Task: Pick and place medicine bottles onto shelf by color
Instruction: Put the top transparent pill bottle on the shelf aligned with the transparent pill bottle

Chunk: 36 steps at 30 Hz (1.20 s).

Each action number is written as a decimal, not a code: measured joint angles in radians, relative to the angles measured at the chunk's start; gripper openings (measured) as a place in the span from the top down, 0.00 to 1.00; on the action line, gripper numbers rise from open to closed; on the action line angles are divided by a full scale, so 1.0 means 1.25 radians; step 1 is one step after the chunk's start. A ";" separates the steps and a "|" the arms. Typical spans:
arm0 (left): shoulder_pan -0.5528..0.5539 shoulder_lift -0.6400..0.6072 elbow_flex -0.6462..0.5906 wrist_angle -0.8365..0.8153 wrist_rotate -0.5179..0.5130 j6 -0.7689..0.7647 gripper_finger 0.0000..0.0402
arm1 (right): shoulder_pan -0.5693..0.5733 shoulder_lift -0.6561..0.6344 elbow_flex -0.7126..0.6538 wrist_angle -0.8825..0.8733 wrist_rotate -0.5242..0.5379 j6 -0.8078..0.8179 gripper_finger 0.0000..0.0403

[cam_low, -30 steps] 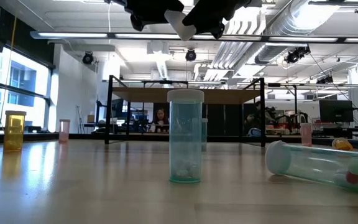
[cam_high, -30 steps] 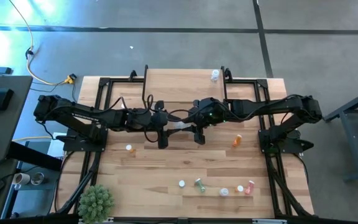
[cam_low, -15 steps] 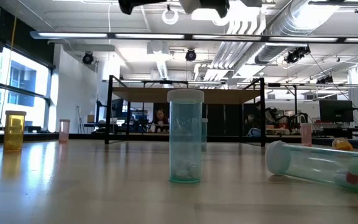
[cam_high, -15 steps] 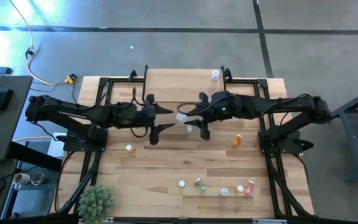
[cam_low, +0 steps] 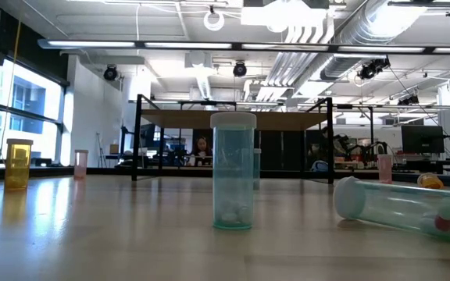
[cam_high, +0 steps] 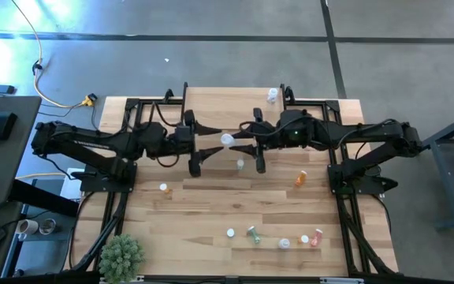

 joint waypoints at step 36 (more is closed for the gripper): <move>0.013 0.043 0.001 0.086 0.048 0.026 0.63 | 0.001 0.026 0.000 0.057 -0.004 0.078 0.73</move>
